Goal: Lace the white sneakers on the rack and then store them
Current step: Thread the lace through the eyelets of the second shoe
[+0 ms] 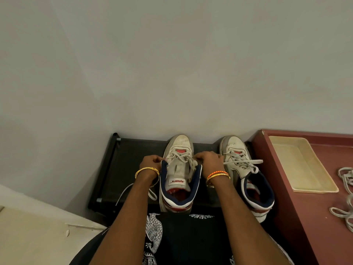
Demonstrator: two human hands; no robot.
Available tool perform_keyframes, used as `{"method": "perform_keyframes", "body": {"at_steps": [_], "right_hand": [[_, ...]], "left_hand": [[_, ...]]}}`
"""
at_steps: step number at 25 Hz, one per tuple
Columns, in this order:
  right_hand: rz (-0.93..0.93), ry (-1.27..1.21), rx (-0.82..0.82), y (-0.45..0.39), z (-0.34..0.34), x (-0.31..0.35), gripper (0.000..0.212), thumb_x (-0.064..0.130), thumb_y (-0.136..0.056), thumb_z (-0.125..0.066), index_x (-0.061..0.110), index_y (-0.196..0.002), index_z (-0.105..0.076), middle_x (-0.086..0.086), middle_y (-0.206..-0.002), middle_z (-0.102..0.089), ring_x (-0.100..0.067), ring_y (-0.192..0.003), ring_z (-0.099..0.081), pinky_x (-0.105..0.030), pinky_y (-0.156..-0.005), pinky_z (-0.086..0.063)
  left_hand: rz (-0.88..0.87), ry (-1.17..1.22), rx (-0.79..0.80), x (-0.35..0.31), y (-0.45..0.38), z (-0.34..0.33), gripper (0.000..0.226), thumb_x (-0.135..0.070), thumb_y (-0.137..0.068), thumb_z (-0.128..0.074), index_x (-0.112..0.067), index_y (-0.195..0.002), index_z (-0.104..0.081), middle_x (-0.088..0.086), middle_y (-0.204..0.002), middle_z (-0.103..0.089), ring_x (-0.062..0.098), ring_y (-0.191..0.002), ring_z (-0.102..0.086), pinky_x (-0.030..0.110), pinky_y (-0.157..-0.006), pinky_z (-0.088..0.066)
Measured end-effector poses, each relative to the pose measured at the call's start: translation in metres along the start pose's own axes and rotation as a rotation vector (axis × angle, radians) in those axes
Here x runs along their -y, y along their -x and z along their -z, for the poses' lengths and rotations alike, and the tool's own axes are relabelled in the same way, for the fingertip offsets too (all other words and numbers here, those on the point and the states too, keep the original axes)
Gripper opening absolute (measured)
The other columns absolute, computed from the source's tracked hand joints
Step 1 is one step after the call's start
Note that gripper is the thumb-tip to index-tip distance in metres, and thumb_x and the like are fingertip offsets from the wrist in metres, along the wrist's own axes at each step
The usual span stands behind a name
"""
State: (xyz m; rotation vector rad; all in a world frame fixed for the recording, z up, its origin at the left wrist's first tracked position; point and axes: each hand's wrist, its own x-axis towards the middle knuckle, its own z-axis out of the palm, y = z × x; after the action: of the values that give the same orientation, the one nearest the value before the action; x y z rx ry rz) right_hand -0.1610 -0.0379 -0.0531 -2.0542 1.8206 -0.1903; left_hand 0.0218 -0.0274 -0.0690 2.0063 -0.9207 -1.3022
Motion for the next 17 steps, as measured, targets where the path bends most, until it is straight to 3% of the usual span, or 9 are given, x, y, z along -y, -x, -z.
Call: {"method": "perform_keyframes", "body": {"at_steps": [3, 6, 9, 13, 17], "right_hand": [[-0.13, 0.044, -0.086, 0.006, 0.0, -0.002, 0.024, 0.021, -0.093, -0.05, 0.021, -0.105, -0.071, -0.002, -0.103, -0.069, -0.024, -0.102, -0.059, -0.038, -0.102, -0.032], [-0.376, -0.038, -0.2, 0.01, 0.0, -0.006, 0.02, 0.022, -0.088, -0.057, 0.015, -0.098, -0.073, -0.007, -0.096, -0.07, -0.025, -0.09, -0.063, -0.034, -0.079, -0.05], [-0.51, -0.104, -0.222, 0.016, 0.001, -0.006, 0.018, 0.021, -0.085, -0.06, 0.011, -0.096, -0.072, -0.01, -0.092, -0.069, -0.027, -0.085, -0.063, -0.028, -0.064, -0.045], [-0.545, -0.17, -0.235, 0.017, -0.004, -0.004, 0.02, 0.019, -0.085, -0.061, 0.008, -0.098, -0.072, -0.012, -0.092, -0.069, -0.026, -0.084, -0.063, -0.028, -0.065, -0.047], [-0.39, -0.307, -0.222, 0.02, 0.01, -0.011, 0.017, 0.013, -0.088, -0.059, 0.007, -0.1, -0.07, -0.01, -0.088, -0.067, -0.02, -0.077, -0.056, -0.025, -0.069, -0.041]], "left_hand": [[-0.027, -0.028, -0.091, 0.004, 0.0, 0.0, 0.018, -0.009, -0.09, -0.058, 0.003, -0.102, -0.064, 0.018, -0.105, -0.063, 0.022, -0.087, -0.052, 0.034, -0.084, -0.046], [0.016, -0.037, -0.188, 0.005, 0.0, -0.006, 0.02, -0.016, -0.092, -0.058, 0.001, -0.102, -0.061, 0.018, -0.107, -0.062, 0.025, -0.09, -0.055, 0.036, -0.086, -0.047], [0.039, -0.088, -0.239, 0.004, -0.001, -0.009, 0.026, -0.02, -0.094, -0.055, 0.002, -0.107, -0.059, 0.019, -0.11, -0.061, 0.03, -0.104, -0.057, 0.038, -0.091, -0.045], [0.037, -0.094, -0.267, 0.004, -0.001, -0.009, 0.026, -0.02, -0.094, -0.054, 0.002, -0.107, -0.059, 0.02, -0.11, -0.061, 0.03, -0.105, -0.057, 0.038, -0.091, -0.045], [0.042, 0.106, -0.248, 0.003, 0.008, -0.003, 0.012, -0.016, -0.092, -0.057, -0.007, -0.099, -0.053, 0.018, -0.111, -0.057, 0.027, -0.098, -0.056, 0.038, -0.088, -0.047]]}}
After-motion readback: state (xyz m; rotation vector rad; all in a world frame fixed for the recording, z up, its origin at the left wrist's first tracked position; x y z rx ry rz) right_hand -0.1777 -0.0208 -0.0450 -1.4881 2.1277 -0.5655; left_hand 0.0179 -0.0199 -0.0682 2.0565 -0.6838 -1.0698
